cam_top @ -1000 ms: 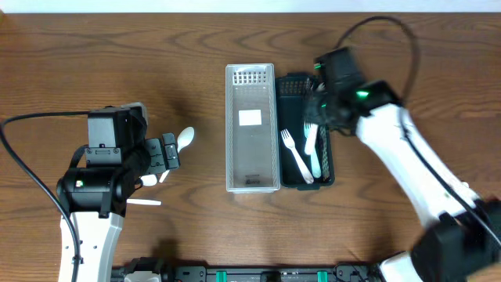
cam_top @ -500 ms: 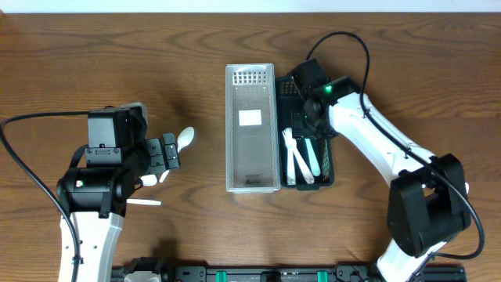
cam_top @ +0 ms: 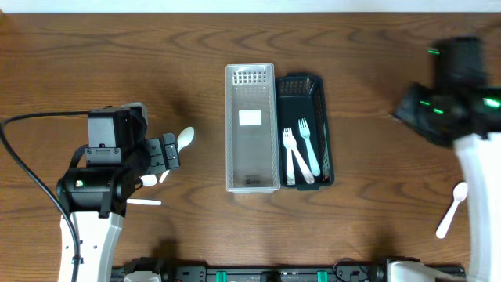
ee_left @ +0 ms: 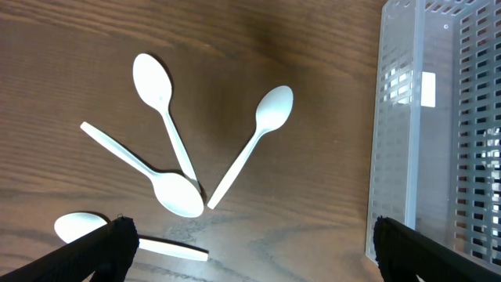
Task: Pack container
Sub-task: 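Move right gripper down to the white spoon and grasp it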
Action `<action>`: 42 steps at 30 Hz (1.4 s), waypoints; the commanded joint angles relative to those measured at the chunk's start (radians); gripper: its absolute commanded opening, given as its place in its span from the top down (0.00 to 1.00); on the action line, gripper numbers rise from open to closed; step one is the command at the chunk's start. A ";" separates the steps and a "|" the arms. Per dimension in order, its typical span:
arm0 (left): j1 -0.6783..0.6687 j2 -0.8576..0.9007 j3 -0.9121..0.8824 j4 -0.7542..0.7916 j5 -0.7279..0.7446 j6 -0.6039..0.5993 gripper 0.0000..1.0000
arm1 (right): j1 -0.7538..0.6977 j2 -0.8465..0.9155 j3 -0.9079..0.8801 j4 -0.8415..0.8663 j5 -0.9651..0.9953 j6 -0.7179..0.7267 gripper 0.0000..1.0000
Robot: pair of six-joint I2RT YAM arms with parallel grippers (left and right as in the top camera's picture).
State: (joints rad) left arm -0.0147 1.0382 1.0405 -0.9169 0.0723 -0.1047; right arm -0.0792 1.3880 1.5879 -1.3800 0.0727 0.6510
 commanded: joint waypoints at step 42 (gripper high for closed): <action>0.004 0.000 0.017 -0.002 -0.001 0.005 0.02 | -0.752 0.320 -0.635 0.591 -0.035 -0.485 0.15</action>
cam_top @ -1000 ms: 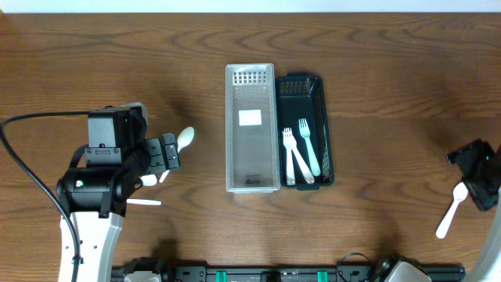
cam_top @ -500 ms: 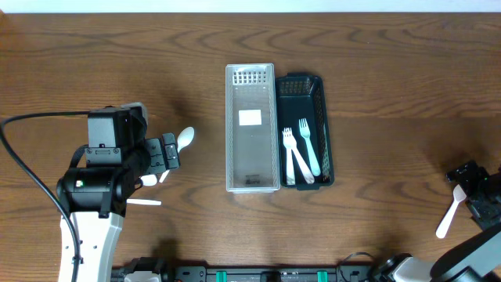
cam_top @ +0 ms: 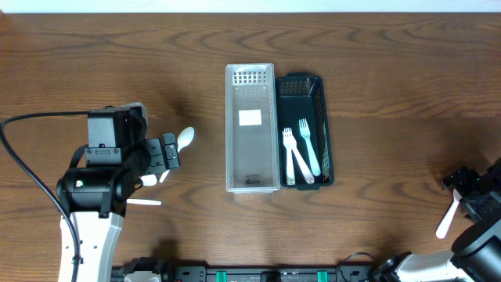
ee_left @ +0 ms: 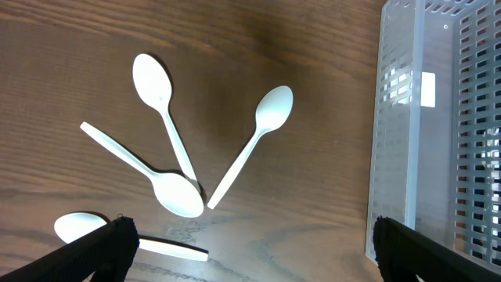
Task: Pack container
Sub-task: 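Move right gripper down to the white spoon and grasp it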
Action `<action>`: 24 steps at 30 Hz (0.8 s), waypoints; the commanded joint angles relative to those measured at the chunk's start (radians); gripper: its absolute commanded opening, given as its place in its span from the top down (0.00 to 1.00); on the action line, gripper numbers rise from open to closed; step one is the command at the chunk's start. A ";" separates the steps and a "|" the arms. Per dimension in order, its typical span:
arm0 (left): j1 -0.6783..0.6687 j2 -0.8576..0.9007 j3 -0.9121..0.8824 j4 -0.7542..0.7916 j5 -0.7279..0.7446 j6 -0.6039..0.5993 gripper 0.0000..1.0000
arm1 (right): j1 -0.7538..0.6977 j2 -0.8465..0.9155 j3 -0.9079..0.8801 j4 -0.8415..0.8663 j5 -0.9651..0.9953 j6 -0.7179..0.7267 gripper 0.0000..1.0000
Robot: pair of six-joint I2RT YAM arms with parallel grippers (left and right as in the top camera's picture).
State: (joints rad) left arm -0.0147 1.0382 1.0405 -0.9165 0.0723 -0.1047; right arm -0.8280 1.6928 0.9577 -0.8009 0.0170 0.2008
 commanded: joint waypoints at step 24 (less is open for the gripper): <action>0.004 0.000 0.017 -0.003 -0.001 0.005 0.02 | 0.082 0.118 -0.006 0.049 0.016 -0.075 0.66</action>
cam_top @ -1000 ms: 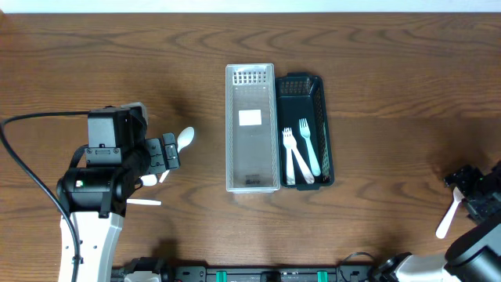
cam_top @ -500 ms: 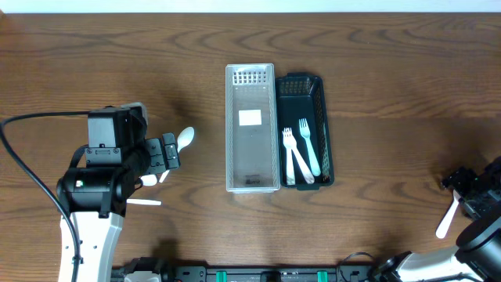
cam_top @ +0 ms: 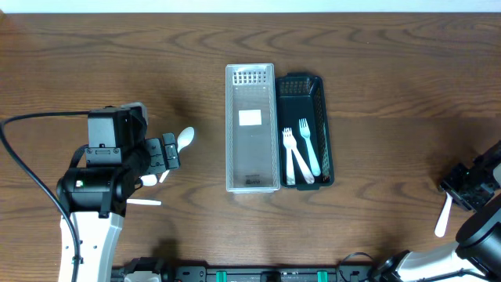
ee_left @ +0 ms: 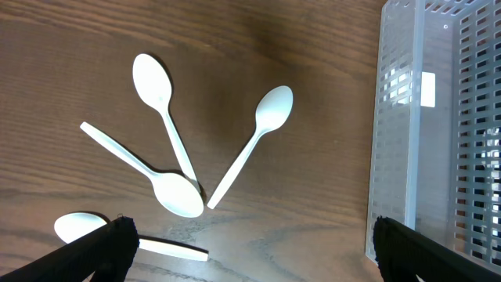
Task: Pack container
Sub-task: 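Move right gripper down to the white spoon and grasp it, then place the spoon into the dark green basket with right gripper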
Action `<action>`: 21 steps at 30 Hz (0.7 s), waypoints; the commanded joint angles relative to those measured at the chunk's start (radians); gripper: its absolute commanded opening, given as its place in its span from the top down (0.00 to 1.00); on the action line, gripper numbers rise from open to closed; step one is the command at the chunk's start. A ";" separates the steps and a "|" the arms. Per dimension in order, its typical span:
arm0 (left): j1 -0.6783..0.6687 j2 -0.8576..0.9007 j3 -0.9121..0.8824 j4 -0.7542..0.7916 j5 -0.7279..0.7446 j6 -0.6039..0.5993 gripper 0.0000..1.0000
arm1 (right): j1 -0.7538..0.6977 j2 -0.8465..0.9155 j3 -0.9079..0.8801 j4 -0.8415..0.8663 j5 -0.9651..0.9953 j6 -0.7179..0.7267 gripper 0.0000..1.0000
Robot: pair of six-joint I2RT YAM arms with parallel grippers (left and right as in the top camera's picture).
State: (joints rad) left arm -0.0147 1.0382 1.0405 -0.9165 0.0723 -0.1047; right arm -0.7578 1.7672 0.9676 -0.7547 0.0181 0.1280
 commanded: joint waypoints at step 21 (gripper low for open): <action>0.004 0.000 0.017 -0.002 -0.001 0.005 0.02 | 0.127 0.021 0.100 -0.062 -0.031 0.024 0.99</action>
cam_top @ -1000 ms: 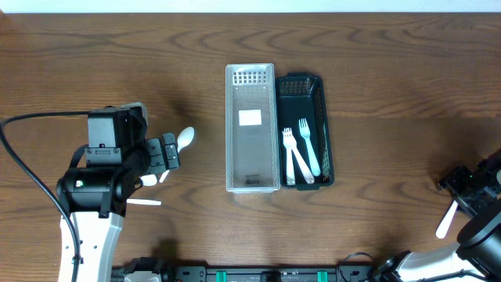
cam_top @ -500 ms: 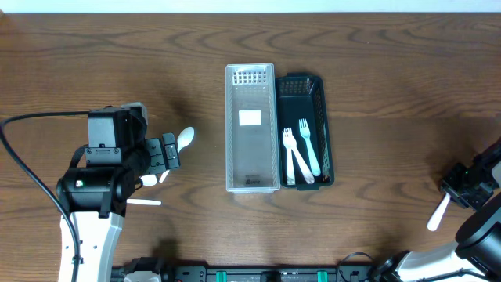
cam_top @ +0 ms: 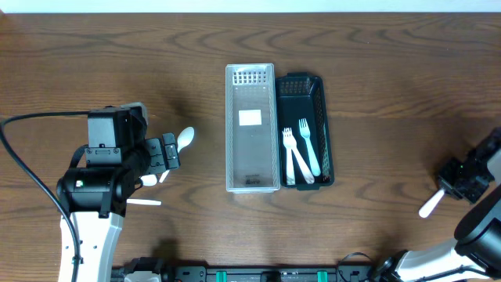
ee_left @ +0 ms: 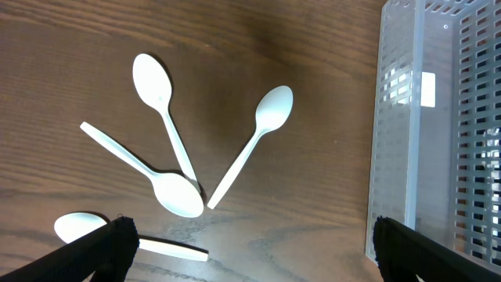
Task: Pack container
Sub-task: 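Place the spoon into the dark green basket with right gripper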
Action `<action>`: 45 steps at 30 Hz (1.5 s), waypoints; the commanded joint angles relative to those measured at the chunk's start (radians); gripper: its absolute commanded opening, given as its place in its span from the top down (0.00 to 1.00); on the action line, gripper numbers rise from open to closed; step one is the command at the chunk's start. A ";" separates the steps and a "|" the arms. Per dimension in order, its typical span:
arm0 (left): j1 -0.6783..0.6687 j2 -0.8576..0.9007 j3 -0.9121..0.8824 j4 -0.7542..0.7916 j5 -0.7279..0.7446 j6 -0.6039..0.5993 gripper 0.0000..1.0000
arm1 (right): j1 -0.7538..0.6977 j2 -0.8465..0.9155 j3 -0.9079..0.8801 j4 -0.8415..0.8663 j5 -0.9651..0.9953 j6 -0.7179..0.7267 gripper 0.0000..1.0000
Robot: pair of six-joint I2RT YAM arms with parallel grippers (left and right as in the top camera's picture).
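Note:
Several white plastic spoons lie on the wood under my left gripper (ee_left: pixel 250 262), which is open with its dark fingertips (ee_left: pixel 94 251) far apart; one spoon (ee_left: pixel 252 142) points toward the clear basket (ee_left: pixel 407 157). In the overhead view my left gripper (cam_top: pixel 167 152) hovers left of the clear basket (cam_top: pixel 252 182), with a spoon bowl (cam_top: pixel 185 139) showing beside it. At the far right edge my right gripper (cam_top: pixel 458 182) is shut on another white spoon (cam_top: pixel 428 206), whose free end sticks out down-left.
A dark basket (cam_top: pixel 315 84) touching the clear one's right side holds three white forks (cam_top: pixel 301 153). The clear basket has only a white label (cam_top: pixel 250 118) and a small dark mark inside. A black rail runs along the table's front edge (cam_top: pixel 258 274).
My right gripper has shifted slightly up and left, and the spoon in it has swung so its free end now points down-left. The left arm and its spoons are unchanged.
My right arm was raised and blurred at the upper right while a spoon lay on the table near the right edge. Then the gripper was down at that spoon. Now the spoon sits at a new angle in the gripper. The left gripper stayed open over its spoons.

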State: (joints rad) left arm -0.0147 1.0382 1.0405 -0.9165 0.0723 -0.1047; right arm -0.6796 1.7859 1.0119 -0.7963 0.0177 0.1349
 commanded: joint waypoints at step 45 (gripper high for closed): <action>0.004 0.000 0.017 -0.003 -0.001 0.005 0.02 | 1.123 0.114 0.526 -0.157 -0.058 0.155 0.60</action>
State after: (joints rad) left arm -0.0147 1.0382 1.0405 -0.9165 0.0723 -0.1047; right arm 0.4408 1.9457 1.4902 -0.9497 -0.0509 0.3031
